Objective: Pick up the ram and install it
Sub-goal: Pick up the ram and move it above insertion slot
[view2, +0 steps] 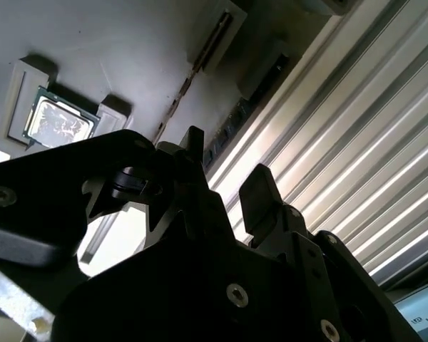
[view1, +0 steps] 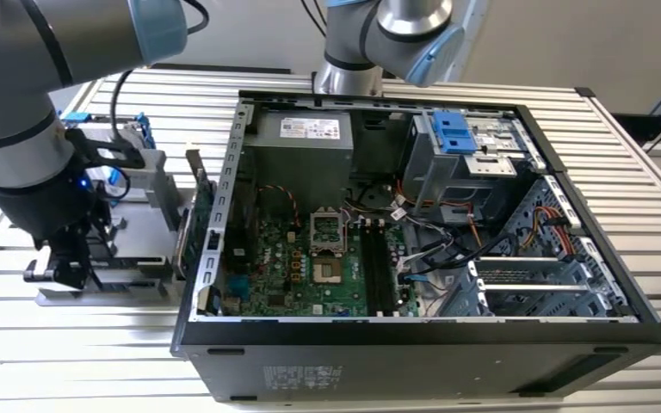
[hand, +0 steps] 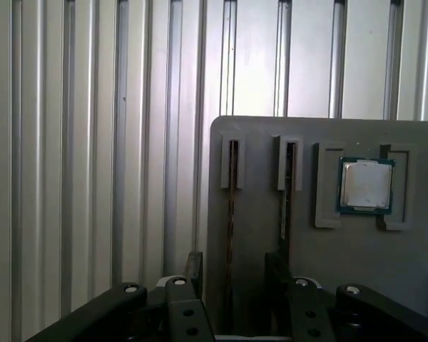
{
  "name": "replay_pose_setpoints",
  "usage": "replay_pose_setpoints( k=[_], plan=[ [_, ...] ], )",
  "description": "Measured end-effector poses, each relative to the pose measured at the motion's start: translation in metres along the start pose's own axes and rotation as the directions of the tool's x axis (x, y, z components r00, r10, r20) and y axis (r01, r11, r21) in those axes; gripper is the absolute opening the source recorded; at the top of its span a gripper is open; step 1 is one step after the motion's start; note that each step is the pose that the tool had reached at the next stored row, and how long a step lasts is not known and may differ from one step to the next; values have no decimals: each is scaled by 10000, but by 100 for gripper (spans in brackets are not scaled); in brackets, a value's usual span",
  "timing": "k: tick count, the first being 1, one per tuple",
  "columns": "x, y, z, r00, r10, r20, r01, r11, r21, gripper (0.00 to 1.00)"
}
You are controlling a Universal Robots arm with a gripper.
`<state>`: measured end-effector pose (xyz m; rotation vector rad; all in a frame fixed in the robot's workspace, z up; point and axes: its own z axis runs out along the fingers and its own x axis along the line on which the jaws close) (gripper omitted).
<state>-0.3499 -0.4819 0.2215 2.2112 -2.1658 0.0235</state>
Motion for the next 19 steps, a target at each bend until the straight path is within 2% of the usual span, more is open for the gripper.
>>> replay_pose_setpoints(
  k=[19],
  plan=[
    [-19, -4, 197, 9998, 191, 5, -191, 9998, -17, 100]
  ],
)
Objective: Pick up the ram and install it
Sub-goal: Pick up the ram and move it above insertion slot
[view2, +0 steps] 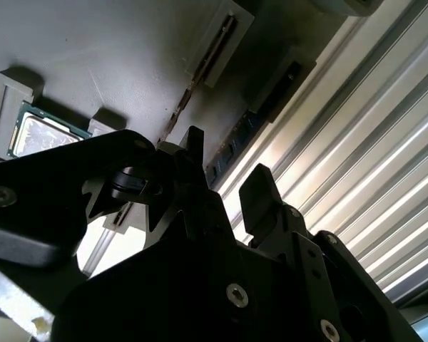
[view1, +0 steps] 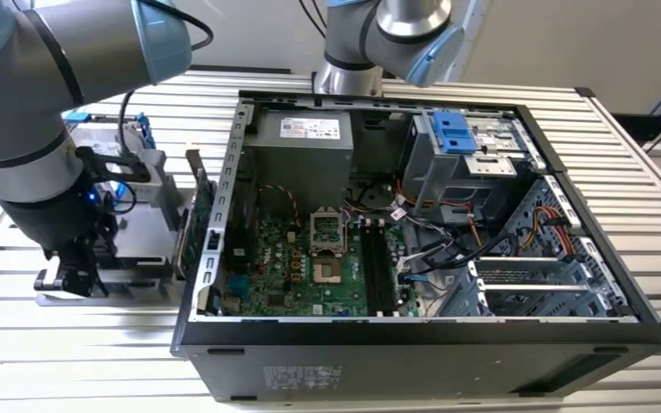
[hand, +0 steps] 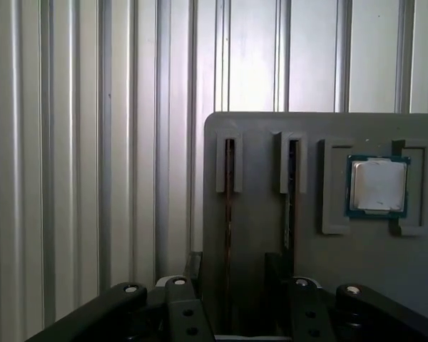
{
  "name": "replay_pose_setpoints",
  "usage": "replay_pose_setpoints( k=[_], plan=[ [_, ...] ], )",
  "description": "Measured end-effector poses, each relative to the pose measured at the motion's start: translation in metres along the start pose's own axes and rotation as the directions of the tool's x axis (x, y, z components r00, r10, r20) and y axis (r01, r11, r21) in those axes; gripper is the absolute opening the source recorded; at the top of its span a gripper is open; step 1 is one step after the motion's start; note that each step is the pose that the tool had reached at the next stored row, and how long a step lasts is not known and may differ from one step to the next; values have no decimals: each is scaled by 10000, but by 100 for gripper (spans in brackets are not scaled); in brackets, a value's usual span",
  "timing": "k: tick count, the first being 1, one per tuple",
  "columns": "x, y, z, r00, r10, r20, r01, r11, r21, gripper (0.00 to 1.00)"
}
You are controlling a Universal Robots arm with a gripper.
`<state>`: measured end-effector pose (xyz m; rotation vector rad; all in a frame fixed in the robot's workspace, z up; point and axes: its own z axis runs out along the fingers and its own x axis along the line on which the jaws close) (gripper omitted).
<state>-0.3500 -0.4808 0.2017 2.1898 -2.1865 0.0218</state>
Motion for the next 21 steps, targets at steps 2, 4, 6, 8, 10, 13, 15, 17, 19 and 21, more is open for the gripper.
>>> replay_pose_setpoints(
  k=[2, 4, 6, 8, 10, 13, 15, 17, 19, 21],
  plan=[
    [-1, -1, 25, 10000, 3, 0, -3, 10000, -1, 100],
    [-2, -1, 50, 10000, 5, 0, -5, 10000, -1, 100],
    [-3, -2, 73, 10000, 6, 0, -6, 10000, -1, 100],
    [-4, -2, 89, 10000, 6, 0, -6, 10000, -1, 100],
    [-4, -2, 93, 10000, 7, -2, -7, 10000, -3, 100],
    [-1, -2, 97, 10000, 9, 1, -9, 10000, 1, 100],
    [12, -2, 97, 10000, 8, 1, -8, 10000, 0, 100],
    [18, -2, 97, 10000, 8, 0, -8, 10000, -1, 100],
    [18, -3, 97, 10000, 8, 0, -8, 10000, -1, 100],
    [19, -2, 97, 10000, 8, 0, -8, 10000, -2, 100]
  ],
)
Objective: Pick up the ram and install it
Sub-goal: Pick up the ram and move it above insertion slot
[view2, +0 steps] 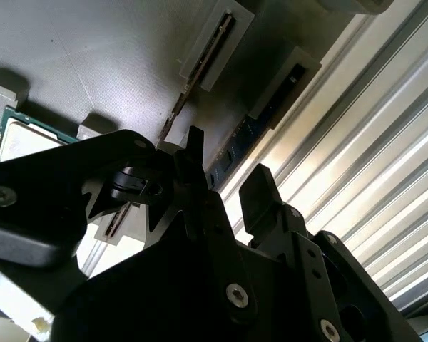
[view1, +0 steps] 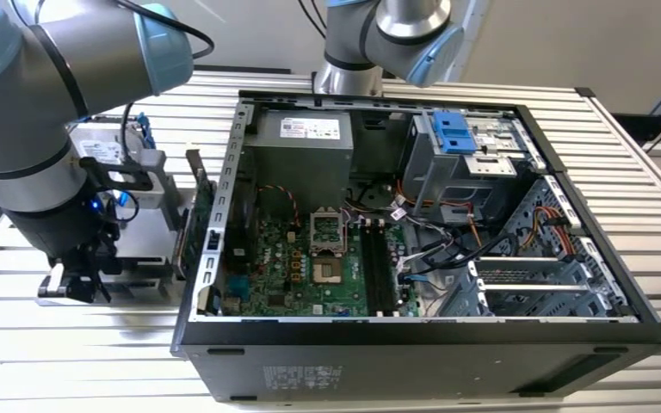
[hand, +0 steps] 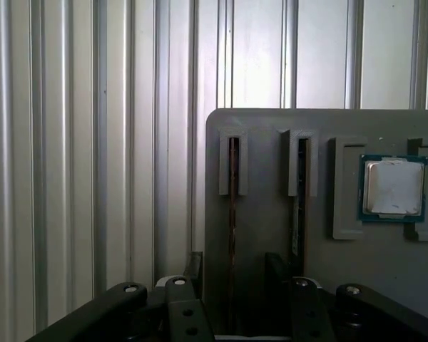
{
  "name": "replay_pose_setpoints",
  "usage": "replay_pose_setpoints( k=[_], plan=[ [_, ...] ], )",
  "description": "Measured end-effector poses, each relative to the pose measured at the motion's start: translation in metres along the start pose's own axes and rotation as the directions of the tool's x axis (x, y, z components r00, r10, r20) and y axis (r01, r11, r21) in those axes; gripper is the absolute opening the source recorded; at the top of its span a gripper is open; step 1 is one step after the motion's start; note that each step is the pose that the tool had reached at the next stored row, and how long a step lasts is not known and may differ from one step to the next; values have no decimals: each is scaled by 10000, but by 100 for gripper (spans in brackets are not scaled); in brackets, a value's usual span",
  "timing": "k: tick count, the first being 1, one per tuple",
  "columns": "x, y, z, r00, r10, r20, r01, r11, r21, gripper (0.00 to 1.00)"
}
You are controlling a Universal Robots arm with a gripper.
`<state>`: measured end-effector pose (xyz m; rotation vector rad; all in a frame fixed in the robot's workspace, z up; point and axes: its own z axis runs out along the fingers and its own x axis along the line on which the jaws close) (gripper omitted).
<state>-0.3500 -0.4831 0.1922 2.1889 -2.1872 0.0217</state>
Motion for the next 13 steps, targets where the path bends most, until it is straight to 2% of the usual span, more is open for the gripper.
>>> replay_pose_setpoints(
  k=[3, 8, 13],
  plan=[
    [1, 0, -1, 10000, -1, 20, 1, 10000, -1, 100],
    [6, -4, 1, 9999, -3, 136, 3, 10000, 1, 100],
    [8, -4, 0, 9999, -3, 138, 3, 10000, 0, 100]
  ],
)
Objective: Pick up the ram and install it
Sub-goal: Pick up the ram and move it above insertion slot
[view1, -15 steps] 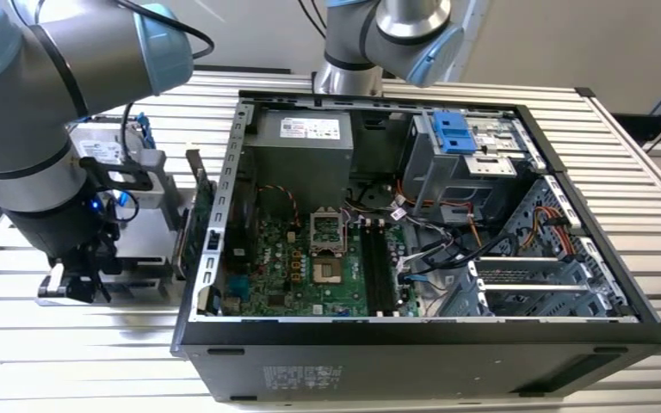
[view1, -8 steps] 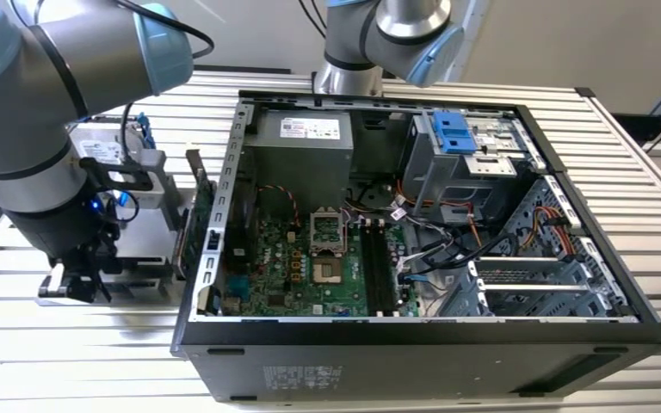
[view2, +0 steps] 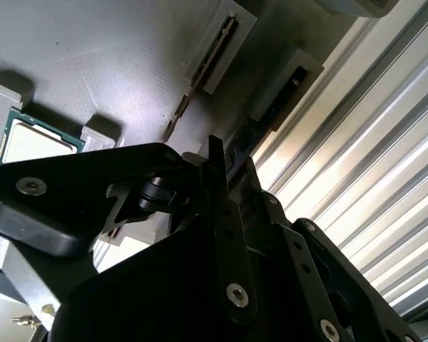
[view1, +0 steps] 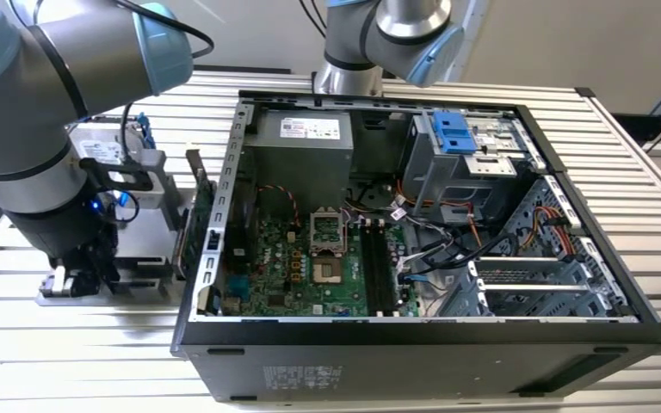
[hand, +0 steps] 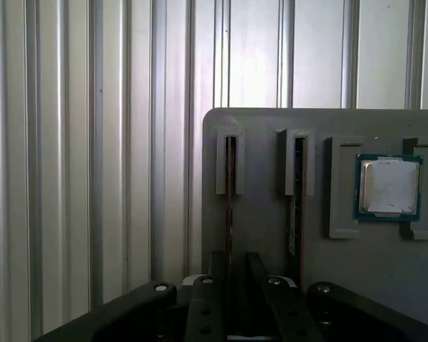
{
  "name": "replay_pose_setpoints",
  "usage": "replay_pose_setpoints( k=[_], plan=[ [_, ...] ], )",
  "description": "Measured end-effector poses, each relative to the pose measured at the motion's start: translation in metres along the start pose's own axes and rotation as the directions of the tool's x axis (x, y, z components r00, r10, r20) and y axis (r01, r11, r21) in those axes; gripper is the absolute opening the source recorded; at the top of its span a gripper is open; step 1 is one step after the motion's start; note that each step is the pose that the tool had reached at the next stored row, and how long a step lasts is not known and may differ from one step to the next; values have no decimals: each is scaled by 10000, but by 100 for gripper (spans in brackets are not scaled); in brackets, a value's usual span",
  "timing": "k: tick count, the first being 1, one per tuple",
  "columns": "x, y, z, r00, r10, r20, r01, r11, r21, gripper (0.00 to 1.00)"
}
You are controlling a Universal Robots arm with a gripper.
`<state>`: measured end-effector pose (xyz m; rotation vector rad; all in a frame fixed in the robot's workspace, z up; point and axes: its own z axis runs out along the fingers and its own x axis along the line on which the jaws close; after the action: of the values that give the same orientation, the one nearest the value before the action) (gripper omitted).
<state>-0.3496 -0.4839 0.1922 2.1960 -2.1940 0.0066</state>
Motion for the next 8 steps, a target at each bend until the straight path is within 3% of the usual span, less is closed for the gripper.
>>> replay_pose_setpoints(
  k=[8],
  plan=[
    [7, -3, 1, 10000, 0, 1, 0, 10000, 2, 100]
  ],
)
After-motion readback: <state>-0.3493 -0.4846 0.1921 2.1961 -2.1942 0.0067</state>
